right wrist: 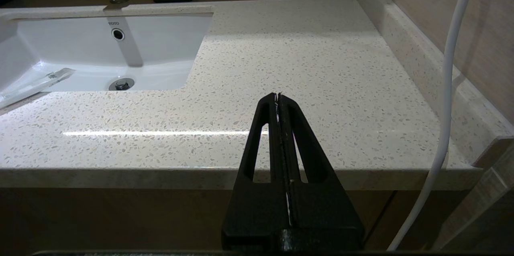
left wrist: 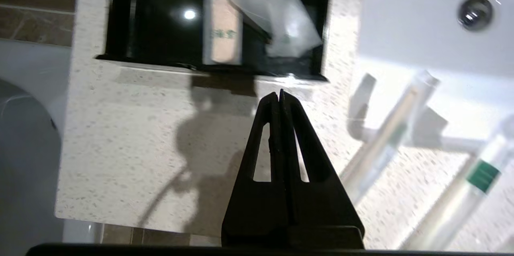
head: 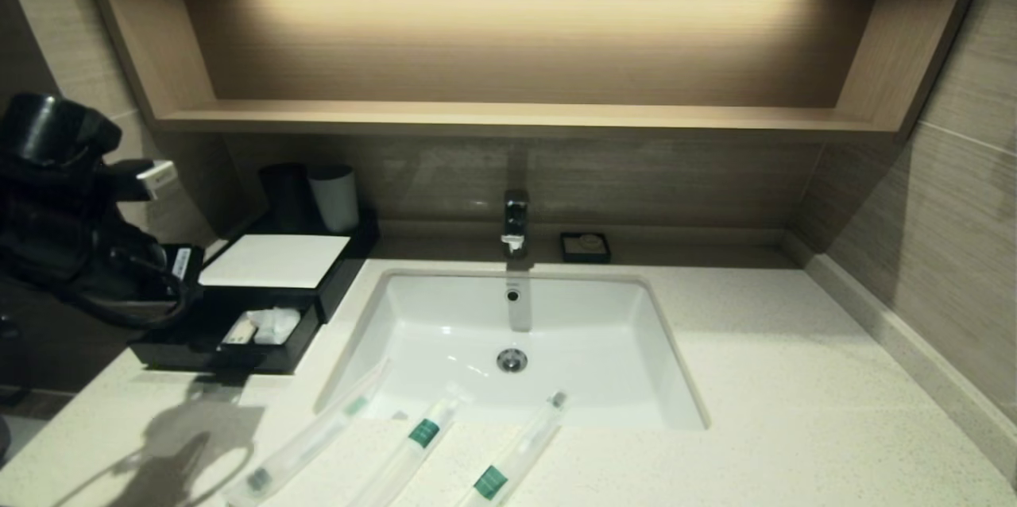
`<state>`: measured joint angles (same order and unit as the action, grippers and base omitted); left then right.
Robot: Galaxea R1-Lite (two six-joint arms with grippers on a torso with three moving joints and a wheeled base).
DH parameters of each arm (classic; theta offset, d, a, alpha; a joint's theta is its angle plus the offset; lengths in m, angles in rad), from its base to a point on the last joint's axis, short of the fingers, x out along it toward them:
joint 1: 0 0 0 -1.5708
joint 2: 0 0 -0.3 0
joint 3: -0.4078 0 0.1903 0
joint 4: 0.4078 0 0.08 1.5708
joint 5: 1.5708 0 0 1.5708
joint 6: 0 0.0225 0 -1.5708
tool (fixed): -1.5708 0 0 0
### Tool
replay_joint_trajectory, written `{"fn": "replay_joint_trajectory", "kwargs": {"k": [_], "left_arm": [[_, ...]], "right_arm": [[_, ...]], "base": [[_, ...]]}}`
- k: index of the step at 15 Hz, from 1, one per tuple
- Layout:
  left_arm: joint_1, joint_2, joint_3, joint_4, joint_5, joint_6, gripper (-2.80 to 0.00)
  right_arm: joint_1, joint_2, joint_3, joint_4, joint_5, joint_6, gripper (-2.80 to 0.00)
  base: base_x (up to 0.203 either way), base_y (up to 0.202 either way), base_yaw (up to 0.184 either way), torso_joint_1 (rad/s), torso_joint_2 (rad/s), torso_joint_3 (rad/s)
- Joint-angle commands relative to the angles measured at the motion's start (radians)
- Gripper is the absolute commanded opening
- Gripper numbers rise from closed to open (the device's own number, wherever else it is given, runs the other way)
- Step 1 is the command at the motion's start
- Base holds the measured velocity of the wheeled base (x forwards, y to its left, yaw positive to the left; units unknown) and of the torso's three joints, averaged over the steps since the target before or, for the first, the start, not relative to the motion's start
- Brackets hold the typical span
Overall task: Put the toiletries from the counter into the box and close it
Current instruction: Pick up the bathroom toiletry
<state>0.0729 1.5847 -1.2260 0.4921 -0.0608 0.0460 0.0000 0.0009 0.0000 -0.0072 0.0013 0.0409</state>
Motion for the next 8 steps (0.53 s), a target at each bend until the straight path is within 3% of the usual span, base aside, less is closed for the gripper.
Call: {"fn": "replay_joint_trajectory", "kwargs": {"k": [1, 5, 8], "left_arm": [[-0.088, -0.094, 0.048, 0.029, -0.031, 0.001, -2.8], [-0.206, -0.167, 0.083, 0.168, -0.037, 0.013, -2.8], [-0.247, -0.192, 0.13, 0.26, -0.082, 0.097, -2.8]], "right_arm": [[0.0, 0.001, 0.0, 0.0, 0.0, 0.0, -2.8], [0.0, 0.001, 0.0, 0.0, 0.0, 0.0, -2.8], [0.0, 0.001, 0.0, 0.0, 0.0, 0.0, -2.8]], "base": [[0.0, 0.0, 0.0, 0.0, 0.0, 0.0], [0.0, 0.0, 0.0, 0.0, 0.0, 0.0], [0.0, 0.0, 0.0, 0.0, 0.0, 0.0]]}}
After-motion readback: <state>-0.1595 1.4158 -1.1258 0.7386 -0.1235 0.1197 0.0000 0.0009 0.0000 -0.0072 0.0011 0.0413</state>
